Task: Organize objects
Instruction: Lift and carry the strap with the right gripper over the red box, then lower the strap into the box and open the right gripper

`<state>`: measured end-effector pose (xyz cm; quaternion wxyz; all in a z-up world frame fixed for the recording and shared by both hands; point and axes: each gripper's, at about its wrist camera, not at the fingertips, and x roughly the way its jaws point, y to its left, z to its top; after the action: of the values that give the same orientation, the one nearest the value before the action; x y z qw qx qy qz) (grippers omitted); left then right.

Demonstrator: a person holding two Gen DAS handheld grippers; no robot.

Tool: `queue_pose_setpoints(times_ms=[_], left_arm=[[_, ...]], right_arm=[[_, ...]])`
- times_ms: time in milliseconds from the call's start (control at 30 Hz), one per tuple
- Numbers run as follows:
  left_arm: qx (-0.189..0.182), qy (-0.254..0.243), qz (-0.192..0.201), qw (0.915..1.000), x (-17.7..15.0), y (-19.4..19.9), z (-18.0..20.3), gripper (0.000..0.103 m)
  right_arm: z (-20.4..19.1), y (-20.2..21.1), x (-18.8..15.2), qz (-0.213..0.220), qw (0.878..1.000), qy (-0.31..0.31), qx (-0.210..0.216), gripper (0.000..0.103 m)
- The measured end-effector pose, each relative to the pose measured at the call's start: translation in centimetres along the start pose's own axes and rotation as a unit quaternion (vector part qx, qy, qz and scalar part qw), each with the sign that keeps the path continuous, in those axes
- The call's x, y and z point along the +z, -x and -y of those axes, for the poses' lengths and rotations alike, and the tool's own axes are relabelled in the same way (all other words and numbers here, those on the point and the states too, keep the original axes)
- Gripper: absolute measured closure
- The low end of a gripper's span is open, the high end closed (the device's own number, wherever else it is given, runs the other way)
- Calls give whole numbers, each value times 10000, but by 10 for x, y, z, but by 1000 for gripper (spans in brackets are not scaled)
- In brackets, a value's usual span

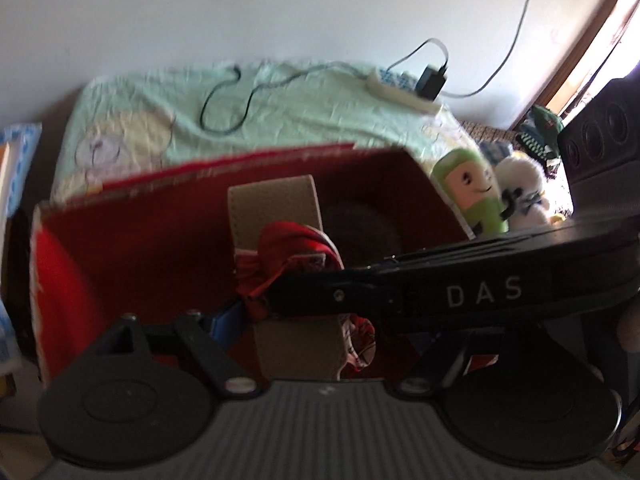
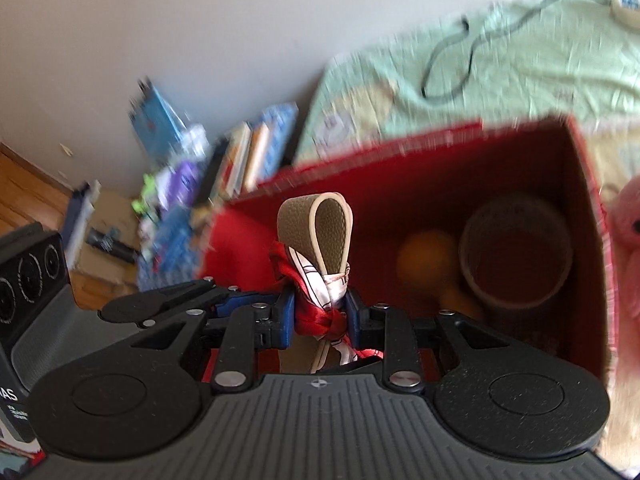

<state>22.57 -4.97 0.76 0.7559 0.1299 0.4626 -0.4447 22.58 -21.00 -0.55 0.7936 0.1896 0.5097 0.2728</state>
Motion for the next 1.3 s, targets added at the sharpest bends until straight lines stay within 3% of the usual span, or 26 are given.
queue_pose_setpoints(times_ms=[167, 400, 600, 867, 1300], left_arm=[[-55, 228, -504, 9985, -11, -21, -14, 26], [70, -22, -608, 9981, -16, -22, -11, 24], [380, -189, -592, 9973, -17, -21, -13, 23], [767, -443, -551, 9945, -15, -16, -8, 19], [1179, -612, -518, 9898, -11, -14, -6, 14]], right_arm=[[2, -24, 1, -639, 9974, -5, -319, 77], [11, -45, 2, -1064, 9905, -127, -858, 78], [7, -48, 3, -1098, 9889, -185, -988, 78], [23, -53, 4, -1130, 9842, -848, -1065, 79], [25, -37, -8, -868, 9872, -816, -1062, 73]])
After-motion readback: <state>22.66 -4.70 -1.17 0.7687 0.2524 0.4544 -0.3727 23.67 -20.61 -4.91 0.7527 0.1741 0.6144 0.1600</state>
